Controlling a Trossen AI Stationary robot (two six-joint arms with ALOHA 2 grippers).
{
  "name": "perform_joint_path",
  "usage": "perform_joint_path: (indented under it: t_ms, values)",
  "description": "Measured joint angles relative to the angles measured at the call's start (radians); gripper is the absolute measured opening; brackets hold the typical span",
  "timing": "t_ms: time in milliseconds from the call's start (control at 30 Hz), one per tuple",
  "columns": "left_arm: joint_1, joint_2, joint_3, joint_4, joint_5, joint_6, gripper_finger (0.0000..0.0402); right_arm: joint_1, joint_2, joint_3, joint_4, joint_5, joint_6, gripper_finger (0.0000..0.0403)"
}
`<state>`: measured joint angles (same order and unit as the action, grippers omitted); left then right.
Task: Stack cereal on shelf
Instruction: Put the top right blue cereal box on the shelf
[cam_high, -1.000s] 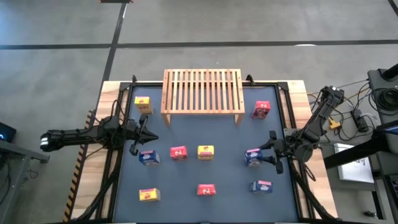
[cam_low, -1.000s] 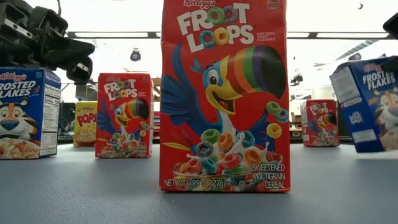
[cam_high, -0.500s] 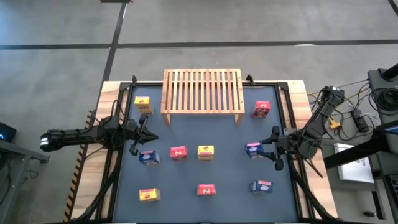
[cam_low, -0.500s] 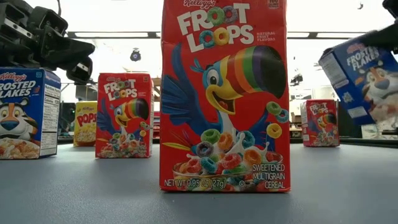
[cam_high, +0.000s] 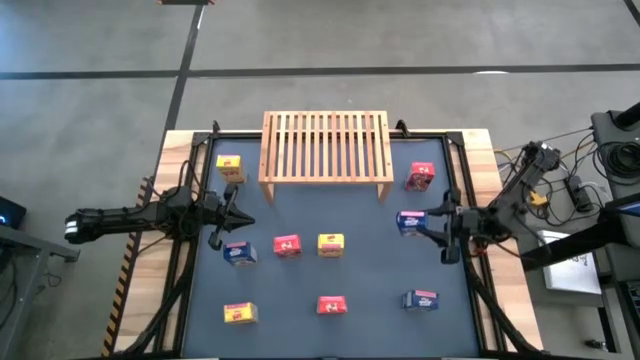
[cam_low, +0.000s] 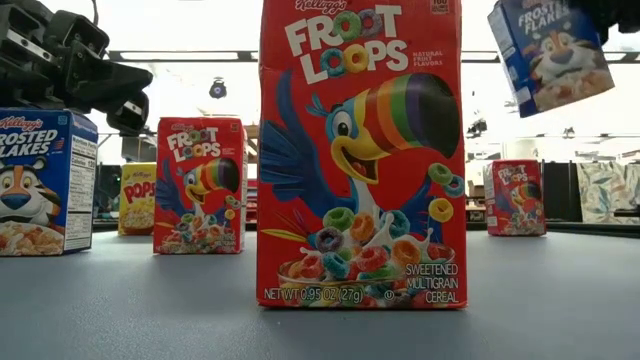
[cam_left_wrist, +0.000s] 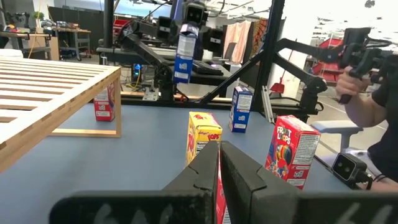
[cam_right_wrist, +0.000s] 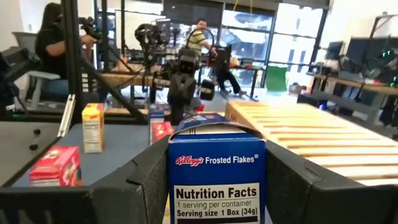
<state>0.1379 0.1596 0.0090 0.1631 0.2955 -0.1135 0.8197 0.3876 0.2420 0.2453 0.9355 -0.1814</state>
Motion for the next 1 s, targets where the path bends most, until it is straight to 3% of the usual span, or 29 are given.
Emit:
perform_joint_path:
  t_ms: [200, 500, 800, 1000]
  values:
    - [0.0, 0.0, 0.0, 0.0, 0.0, 0.0, 0.0, -0.086, 0.002, 0.026, 0.001, -0.108, 0.003, 0.0186]
    - [0.0, 0.0, 0.0, 0.0, 0.0, 0.0, 0.0, -0.198, 0.043, 0.022, 0.039, -0.126, 0.058, 0.0183]
    - [0.0, 0.0, 0.0, 0.0, 0.0, 0.0, 0.0, -0.246, 0.142, 0.022, 0.235, -0.236, 0.051, 0.0184]
    - [0.0, 0.0, 0.0, 0.0, 0.0, 0.0, 0.0, -0.292, 0.245, 0.022, 0.401, -0.24, -0.05, 0.0184]
